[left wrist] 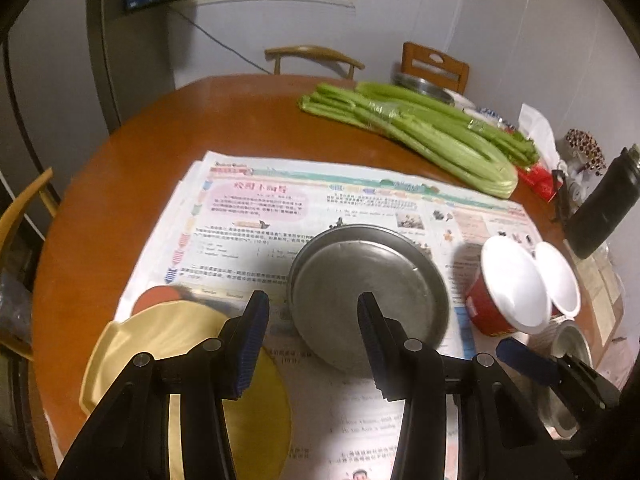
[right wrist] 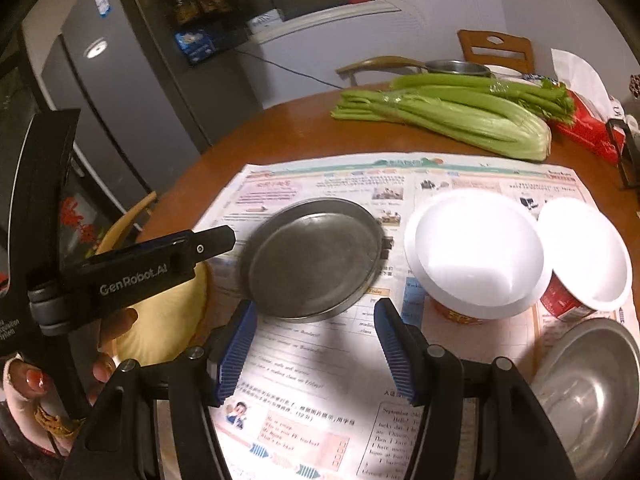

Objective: Organize plates and bowls
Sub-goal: 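Move the left tool to the grey metal tray and grasp its rim, then lift the grey metal tray with the left tool over the yellow plate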

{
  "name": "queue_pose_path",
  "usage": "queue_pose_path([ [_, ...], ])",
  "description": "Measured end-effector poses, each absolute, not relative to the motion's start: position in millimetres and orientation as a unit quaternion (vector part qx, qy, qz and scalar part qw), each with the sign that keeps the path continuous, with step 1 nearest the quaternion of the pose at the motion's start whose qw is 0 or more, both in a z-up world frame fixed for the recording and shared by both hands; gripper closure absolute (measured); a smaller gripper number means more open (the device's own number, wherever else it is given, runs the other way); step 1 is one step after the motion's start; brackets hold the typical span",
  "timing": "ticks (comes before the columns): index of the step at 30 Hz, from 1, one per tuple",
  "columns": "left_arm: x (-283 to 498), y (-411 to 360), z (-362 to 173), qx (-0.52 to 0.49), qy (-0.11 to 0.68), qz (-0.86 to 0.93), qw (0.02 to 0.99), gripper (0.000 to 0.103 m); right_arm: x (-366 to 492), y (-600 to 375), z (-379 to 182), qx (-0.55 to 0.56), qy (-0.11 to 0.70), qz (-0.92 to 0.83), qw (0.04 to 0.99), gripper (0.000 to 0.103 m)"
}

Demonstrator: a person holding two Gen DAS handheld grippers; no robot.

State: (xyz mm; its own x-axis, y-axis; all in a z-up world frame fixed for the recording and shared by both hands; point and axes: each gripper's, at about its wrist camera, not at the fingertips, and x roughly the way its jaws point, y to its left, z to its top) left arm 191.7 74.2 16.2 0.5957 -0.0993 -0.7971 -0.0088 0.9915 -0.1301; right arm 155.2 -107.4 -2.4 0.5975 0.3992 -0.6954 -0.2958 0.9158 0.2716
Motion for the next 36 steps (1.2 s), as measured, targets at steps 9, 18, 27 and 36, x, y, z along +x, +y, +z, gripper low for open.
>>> queue_pose_path([
  [9,224.1,75.7,-10.8,-0.059,0.471,-0.024,0.880,0.055,175.6,-93.4,-26.0,0.064,0.423,0.168,0.888,0.042],
  [18,237.1,76.7,-20.0,-0.058,0.478,-0.023,0.876,0.056,196.3,-90.1,-35.5,0.073,0.433,0.155,0.885,0.042],
  [27,245.0,76.8,-32.8,-0.068,0.491,-0.029,0.868,0.069,205.4,-85.4,-45.8,0.067,0.442,0.152,0.882,0.042],
  [36,242.1,73.4,-34.9,-0.052,0.492,-0.025,0.869,0.073,205.9,-78.1,-46.6,0.046,0.432,0.157,0.887,0.041],
])
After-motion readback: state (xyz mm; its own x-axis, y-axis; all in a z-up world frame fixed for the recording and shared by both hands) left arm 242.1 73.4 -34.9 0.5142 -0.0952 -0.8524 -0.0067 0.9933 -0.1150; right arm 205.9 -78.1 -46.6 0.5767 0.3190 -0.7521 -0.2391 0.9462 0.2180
